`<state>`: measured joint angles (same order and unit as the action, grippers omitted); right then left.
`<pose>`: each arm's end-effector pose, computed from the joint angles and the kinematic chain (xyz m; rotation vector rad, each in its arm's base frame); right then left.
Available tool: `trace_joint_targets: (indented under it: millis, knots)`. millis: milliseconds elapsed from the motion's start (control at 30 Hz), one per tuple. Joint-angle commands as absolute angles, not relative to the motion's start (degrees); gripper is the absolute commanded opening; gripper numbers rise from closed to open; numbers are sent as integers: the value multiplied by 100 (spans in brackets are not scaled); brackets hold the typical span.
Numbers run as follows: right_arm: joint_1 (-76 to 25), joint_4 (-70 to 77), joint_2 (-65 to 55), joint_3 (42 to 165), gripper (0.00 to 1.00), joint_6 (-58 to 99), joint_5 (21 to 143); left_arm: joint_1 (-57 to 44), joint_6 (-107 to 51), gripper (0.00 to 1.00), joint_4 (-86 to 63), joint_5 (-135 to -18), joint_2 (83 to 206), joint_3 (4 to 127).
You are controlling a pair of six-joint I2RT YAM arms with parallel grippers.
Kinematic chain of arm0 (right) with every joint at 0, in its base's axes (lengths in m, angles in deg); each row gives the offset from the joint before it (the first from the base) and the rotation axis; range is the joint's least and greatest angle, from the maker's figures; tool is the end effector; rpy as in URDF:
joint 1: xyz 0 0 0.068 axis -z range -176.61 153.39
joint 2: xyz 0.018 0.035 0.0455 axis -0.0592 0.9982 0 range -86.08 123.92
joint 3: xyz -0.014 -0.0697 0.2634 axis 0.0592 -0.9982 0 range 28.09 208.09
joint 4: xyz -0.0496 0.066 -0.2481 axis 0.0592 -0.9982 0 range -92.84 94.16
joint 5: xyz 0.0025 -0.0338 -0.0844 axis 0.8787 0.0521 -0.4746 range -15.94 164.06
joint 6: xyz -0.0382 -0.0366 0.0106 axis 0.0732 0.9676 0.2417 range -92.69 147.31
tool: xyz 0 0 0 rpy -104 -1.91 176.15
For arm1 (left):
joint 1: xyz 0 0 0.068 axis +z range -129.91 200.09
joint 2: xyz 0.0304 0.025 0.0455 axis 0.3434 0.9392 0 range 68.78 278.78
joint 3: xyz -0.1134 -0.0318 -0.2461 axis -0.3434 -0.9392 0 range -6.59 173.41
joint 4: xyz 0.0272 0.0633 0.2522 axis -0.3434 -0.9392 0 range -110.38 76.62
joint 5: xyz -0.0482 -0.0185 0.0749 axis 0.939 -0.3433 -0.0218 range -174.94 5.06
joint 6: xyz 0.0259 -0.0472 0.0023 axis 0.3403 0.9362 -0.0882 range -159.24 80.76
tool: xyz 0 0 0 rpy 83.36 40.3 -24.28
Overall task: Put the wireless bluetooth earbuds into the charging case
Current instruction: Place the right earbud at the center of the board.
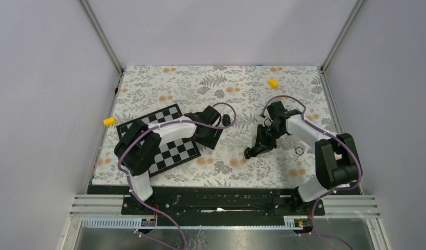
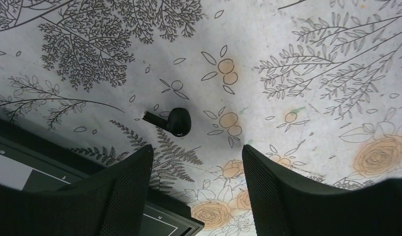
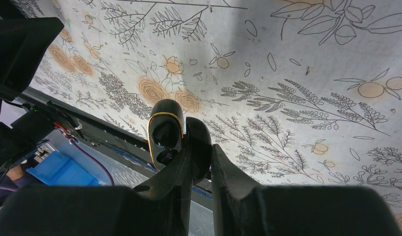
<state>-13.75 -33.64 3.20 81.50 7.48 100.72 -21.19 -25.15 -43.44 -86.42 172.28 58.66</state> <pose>0.2630 0.0979 0.1809 -0.0307 2.9194 0.7885 0.2650 -0.2313 0.1639 0.6482 2.7100 -0.2161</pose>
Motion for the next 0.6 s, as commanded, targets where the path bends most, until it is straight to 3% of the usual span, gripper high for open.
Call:
trace_joint_targets:
  millis: [0,333,567]
  knots:
    - [-1429,-3352,180,8103,0,706,10201,-2065,-2232,69,-4051,-8264,17253,5927]
    - [-1429,-3358,78,8067,0,660,10192,-1964,-2328,69,-3336,-7537,17514,6232]
    - [-1436,-3348,-10,8011,0,592,10160,-1925,-2475,69,-3631,-6227,17340,6838]
